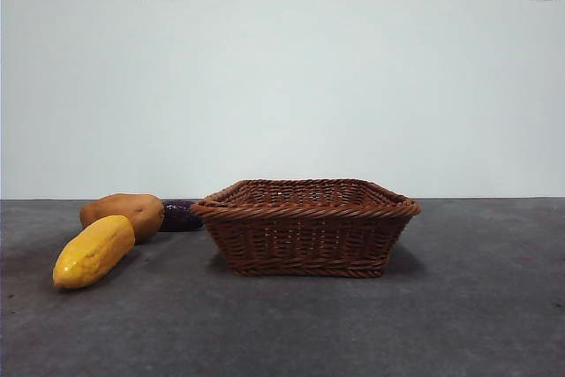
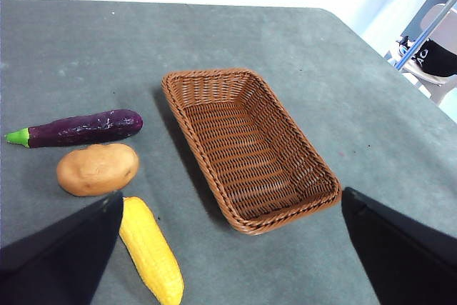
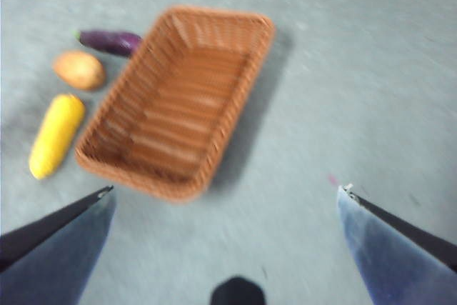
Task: Help me put the vegetables on the table into the basket
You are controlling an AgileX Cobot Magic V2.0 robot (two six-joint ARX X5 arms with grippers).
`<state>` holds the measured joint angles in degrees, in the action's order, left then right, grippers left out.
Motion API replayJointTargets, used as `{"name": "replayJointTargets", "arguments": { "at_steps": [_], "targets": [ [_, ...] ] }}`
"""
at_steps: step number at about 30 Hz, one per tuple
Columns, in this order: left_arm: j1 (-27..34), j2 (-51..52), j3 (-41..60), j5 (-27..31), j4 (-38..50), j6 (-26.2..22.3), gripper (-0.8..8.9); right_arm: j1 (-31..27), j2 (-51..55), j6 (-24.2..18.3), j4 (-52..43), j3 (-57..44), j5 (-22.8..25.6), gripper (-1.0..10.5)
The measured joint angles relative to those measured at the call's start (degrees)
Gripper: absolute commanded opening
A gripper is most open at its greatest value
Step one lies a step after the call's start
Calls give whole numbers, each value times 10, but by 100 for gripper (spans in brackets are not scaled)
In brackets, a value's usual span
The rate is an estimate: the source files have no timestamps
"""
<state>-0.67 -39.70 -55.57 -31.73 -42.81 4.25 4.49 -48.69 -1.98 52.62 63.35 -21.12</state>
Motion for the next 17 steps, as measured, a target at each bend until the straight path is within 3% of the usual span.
{"name": "replayJointTargets", "arguments": {
  "at_steps": [9,17],
  "targets": [
    [0,-19,0,0,0,0,629,52,-308,27,-40,148,-12,536],
    [0,-49,0,0,0,0,629,107,-530,44,-77,244,36,532]
  ]
}}
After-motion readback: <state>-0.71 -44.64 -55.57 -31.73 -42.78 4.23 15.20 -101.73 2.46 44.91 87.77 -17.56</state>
